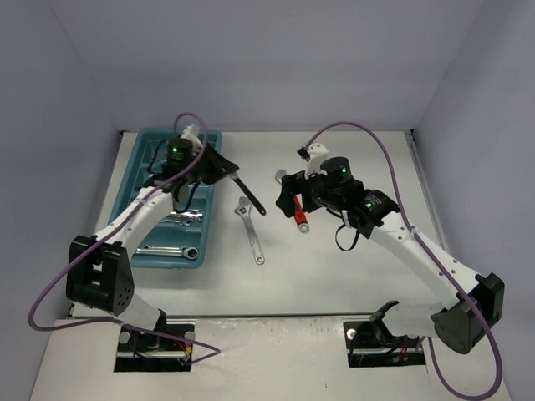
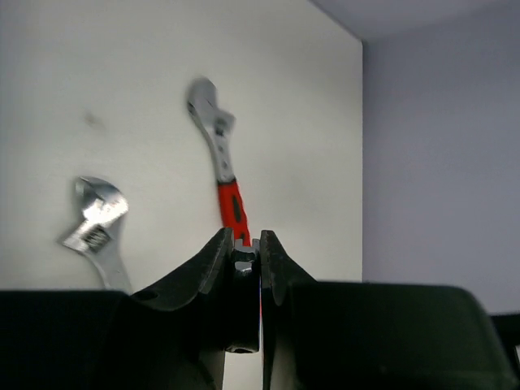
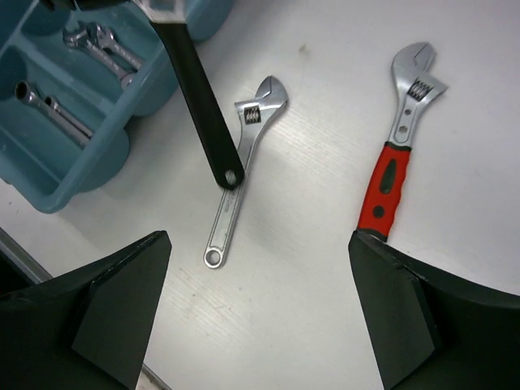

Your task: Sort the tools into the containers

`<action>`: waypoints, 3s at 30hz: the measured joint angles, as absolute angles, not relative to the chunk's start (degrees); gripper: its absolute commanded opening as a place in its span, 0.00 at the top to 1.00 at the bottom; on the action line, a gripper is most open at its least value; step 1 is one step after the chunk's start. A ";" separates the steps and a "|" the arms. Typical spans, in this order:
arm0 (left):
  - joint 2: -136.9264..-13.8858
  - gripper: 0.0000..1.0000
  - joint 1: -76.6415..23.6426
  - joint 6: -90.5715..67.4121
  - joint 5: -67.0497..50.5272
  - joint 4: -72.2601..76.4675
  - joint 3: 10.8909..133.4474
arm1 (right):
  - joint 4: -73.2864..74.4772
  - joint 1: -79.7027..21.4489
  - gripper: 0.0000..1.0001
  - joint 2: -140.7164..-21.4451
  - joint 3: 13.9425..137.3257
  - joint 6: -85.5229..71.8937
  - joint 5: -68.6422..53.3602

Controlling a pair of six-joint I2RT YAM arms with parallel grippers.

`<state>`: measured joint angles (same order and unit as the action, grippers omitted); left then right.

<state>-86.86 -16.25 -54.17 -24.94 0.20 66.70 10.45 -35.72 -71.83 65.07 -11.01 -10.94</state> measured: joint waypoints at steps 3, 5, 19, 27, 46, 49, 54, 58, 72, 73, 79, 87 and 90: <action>-86.83 1.00 -7.69 -54.03 -24.57 0.20 66.70 | 10.13 -34.52 0.11 -69.08 64.27 -11.22 -9.59; -87.18 1.00 -2.11 -53.95 -24.47 0.39 66.82 | 10.00 -33.40 0.11 -67.89 63.54 -11.39 -9.23; -106.37 0.79 13.93 -53.76 -25.27 3.11 74.45 | 10.50 -30.02 0.11 -67.30 60.22 -11.52 -9.54; -109.49 0.47 13.91 -51.84 -22.72 0.69 75.23 | 10.51 -27.87 0.11 -68.27 59.97 -10.64 -9.91; -96.25 0.35 10.23 -35.81 -7.86 -25.33 86.41 | 10.65 -27.39 0.13 -73.42 59.88 -11.04 -4.71; -92.51 0.35 3.13 -33.30 -3.83 -30.26 88.25 | 10.90 -27.32 0.13 -73.86 59.88 -11.65 -3.22; -89.05 0.37 -16.75 -33.70 2.28 -36.82 89.01 | 11.00 -26.27 0.13 -73.89 59.82 -12.82 -0.64; -89.12 0.40 -29.96 -37.85 4.48 -39.97 87.01 | 10.94 -25.36 0.13 -73.58 58.80 -14.00 0.30; -109.90 0.41 -36.80 -48.95 8.01 -43.44 84.87 | 11.54 -25.06 0.13 -67.67 52.17 -16.24 0.47; -111.62 0.41 -36.80 -49.40 8.03 -43.59 85.13 | 11.59 -25.05 0.13 -67.22 51.93 -16.29 0.46; -117.33 0.44 -36.77 -51.69 7.97 -43.70 88.57 | 11.64 -24.82 0.13 -64.69 50.34 -16.47 0.45; -120.01 0.55 -35.67 -53.32 7.66 -43.62 91.70 | 11.84 -24.73 0.13 -62.82 49.03 -16.46 -0.59; -120.41 0.57 -34.70 -54.05 7.46 -43.45 92.19 | 11.85 -24.73 0.13 -62.76 48.94 -16.45 -0.84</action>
<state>-120.41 -34.70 -54.05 7.46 -43.45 92.19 11.85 -24.73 -62.76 48.94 -16.45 -0.84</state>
